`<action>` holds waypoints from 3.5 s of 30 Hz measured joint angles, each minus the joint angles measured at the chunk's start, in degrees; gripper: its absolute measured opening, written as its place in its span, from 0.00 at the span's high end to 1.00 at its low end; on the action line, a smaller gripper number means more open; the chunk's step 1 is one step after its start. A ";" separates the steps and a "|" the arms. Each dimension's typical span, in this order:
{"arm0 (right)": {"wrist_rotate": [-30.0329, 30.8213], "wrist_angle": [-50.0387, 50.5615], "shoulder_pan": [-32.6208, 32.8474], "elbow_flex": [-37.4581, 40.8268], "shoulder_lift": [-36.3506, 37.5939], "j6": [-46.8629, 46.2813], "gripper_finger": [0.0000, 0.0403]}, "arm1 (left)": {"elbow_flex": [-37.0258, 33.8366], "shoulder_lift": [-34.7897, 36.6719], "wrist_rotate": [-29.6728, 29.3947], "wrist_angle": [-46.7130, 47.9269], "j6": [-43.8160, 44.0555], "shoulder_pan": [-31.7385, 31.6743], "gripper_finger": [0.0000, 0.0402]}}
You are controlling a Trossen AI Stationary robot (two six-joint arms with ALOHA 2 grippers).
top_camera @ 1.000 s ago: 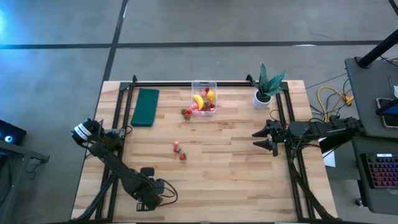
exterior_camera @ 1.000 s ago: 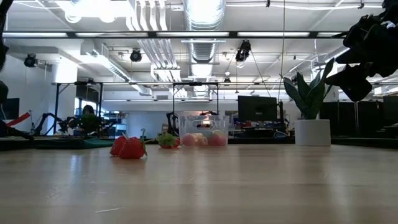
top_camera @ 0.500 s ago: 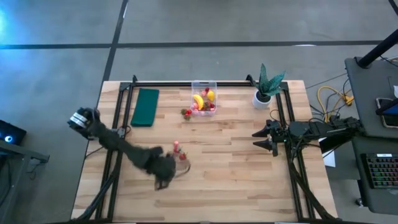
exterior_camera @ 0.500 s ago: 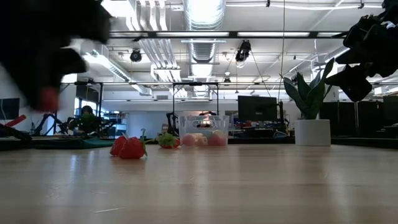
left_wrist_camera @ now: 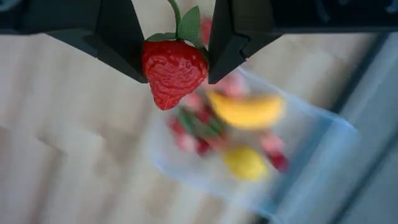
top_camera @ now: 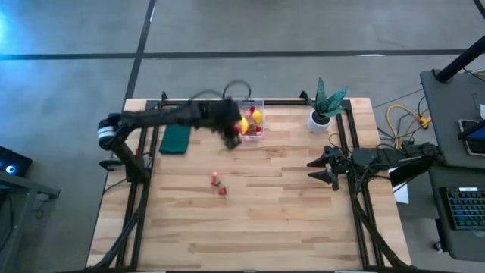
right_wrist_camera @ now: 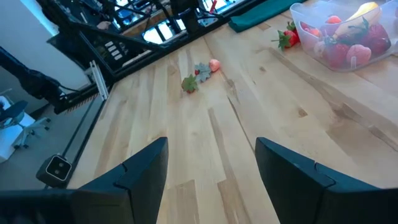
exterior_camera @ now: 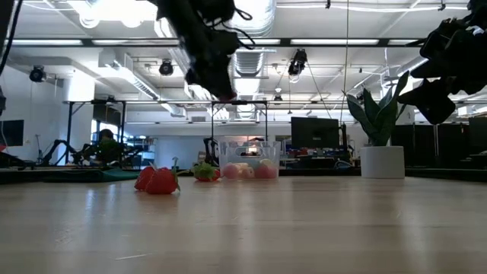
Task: Pick and placing Produce into tupperware
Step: Put the red strawberry into the transparent bin, then put the pink peach into the transparent bin
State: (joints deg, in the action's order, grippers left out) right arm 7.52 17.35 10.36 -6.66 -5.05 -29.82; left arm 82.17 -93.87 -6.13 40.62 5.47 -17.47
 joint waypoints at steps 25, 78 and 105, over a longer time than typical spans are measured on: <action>0.01 -0.03 0.01 0.00 0.01 0.00 0.42 | 19.04 -20.31 0.25 10.10 -21.09 -9.25 0.39; 0.01 0.01 0.01 0.00 -0.36 0.01 0.42 | -24.19 -5.03 3.12 -1.58 -30.31 18.09 0.48; 0.01 -0.03 0.01 0.00 -0.36 0.00 0.42 | -2.59 -4.00 -8.86 -0.07 -44.04 6.39 0.74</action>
State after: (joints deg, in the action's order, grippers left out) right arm 7.53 17.32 10.37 -6.66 -5.41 -29.82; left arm 79.58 -97.87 -14.99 40.55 -38.57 -11.08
